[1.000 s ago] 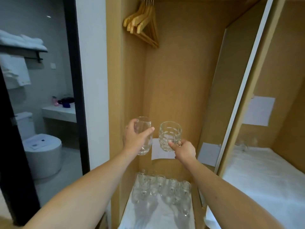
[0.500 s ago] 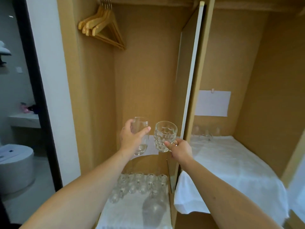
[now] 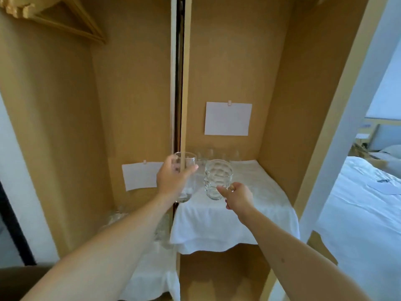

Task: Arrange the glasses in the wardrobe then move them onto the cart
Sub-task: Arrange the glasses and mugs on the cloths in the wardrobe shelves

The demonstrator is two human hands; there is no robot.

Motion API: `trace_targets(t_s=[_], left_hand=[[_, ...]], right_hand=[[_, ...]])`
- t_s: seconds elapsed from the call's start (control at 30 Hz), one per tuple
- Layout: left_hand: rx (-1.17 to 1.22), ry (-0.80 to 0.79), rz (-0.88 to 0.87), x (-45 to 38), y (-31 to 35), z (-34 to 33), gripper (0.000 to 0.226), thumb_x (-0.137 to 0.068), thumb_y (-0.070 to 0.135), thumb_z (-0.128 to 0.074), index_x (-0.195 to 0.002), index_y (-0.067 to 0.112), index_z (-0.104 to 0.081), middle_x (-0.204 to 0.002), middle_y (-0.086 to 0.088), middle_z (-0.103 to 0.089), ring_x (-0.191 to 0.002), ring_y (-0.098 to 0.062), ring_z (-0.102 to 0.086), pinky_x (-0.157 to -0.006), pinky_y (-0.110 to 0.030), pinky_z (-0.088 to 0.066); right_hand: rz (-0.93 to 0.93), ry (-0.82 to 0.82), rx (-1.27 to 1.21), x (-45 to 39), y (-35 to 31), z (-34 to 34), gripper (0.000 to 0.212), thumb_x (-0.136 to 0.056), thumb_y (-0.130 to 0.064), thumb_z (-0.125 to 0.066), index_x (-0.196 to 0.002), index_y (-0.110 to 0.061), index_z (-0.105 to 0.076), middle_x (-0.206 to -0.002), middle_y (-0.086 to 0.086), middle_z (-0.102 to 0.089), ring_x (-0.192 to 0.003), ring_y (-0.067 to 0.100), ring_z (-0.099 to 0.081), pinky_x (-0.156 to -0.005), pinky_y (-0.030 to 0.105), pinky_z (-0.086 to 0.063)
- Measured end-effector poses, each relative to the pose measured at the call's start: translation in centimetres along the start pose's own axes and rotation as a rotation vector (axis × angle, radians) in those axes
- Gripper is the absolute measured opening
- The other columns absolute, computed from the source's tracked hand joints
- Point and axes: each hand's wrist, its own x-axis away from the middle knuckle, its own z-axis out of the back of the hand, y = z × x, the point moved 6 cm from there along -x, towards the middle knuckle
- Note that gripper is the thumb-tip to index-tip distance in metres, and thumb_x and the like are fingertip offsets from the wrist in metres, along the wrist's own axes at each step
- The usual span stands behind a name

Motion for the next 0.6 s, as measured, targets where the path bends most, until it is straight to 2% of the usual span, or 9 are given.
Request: trace_targets(t_s=[0.1, 0.2, 0.27, 0.33, 0.4, 0.5, 0.6], left_hand=[[-0.023, -0.023, 0.028, 1.3, 0.2, -3.6, 0.058, -0.069, 0.055, -0.084, -0.112, 0.031, -0.054, -0.109, 0.008, -0.066, -0.105, -0.019, -0.064, -0.091, -0.040, -0.053], [-0.025, -0.052, 0.041, 1.9, -0.1, -6.3, 0.063, -0.066, 0.057, -0.085, -0.116, 0.031, -0.055, -0.114, 0.009, -0.062, -0.107, -0.015, -0.060, -0.094, -0.038, -0.051], [-0.021, -0.082, 0.059, 1.8, -0.3, -7.8, 0.073, -0.061, 0.061, -0.082, -0.122, 0.029, -0.057, -0.118, 0.007, -0.063, -0.109, -0.016, -0.061, -0.097, -0.044, -0.053], [-0.013, -0.105, 0.068, 1.2, -0.5, -8.9, 0.077, -0.062, 0.061, -0.082, -0.127, 0.029, -0.056, -0.121, 0.006, -0.063, -0.111, -0.016, -0.061, -0.098, -0.047, -0.053], [-0.028, -0.120, 0.064, 0.1, -0.8, -10.0, 0.076, -0.063, 0.061, -0.082, -0.126, 0.029, -0.056, -0.122, 0.007, -0.062, -0.112, -0.016, -0.060, -0.098, -0.048, -0.053], [-0.042, -0.131, 0.048, -2.0, -1.1, -11.6, 0.072, -0.061, 0.063, -0.081, -0.121, 0.031, -0.055, -0.119, 0.009, -0.060, -0.110, -0.015, -0.058, -0.096, -0.047, -0.054], [-0.026, -0.135, 0.050, -4.6, -1.8, -13.3, 0.067, -0.062, 0.059, -0.085, -0.117, 0.031, -0.057, -0.115, 0.009, -0.060, -0.108, -0.015, -0.058, -0.096, -0.045, -0.053]], right_hand=[[-0.031, 0.013, 0.016, -0.7, 2.3, 2.7, 0.046, -0.087, -0.044, -0.076, -0.073, -0.015, -0.043, -0.071, 0.008, -0.054, -0.065, 0.024, -0.053, -0.077, 0.053, -0.057], [-0.077, 0.009, -0.007, -1.5, 4.5, 4.3, 0.045, -0.088, -0.043, -0.075, -0.074, -0.015, -0.044, -0.075, 0.009, -0.053, -0.066, 0.024, -0.051, -0.066, 0.045, -0.050], [-0.105, 0.009, -0.055, -2.2, 5.8, 4.9, 0.044, -0.089, -0.039, -0.076, -0.073, -0.015, -0.042, -0.078, 0.010, -0.050, -0.069, 0.025, -0.048, -0.066, 0.040, -0.044], [-0.125, 0.013, -0.069, -3.0, 6.7, 5.4, 0.042, -0.089, -0.039, -0.076, -0.074, -0.014, -0.045, -0.078, 0.009, -0.052, -0.070, 0.026, -0.050, -0.069, 0.044, -0.049], [-0.143, 0.020, -0.048, -4.0, 7.2, 5.8, 0.038, -0.089, -0.040, -0.076, -0.079, -0.013, -0.053, -0.076, 0.007, -0.055, -0.070, 0.024, -0.055, -0.078, 0.050, -0.057], [-0.149, 0.055, -0.014, -5.9, 7.5, 6.2, 0.038, -0.088, -0.043, -0.076, -0.088, -0.008, -0.062, -0.073, 0.006, -0.058, -0.068, 0.023, -0.058, -0.082, 0.051, -0.059], [-0.150, 0.079, 0.019, -8.0, 7.2, 6.5, 0.039, -0.087, -0.044, -0.076, -0.078, -0.012, -0.056, -0.069, 0.005, -0.058, -0.066, 0.022, -0.059, -0.081, 0.053, -0.059]])
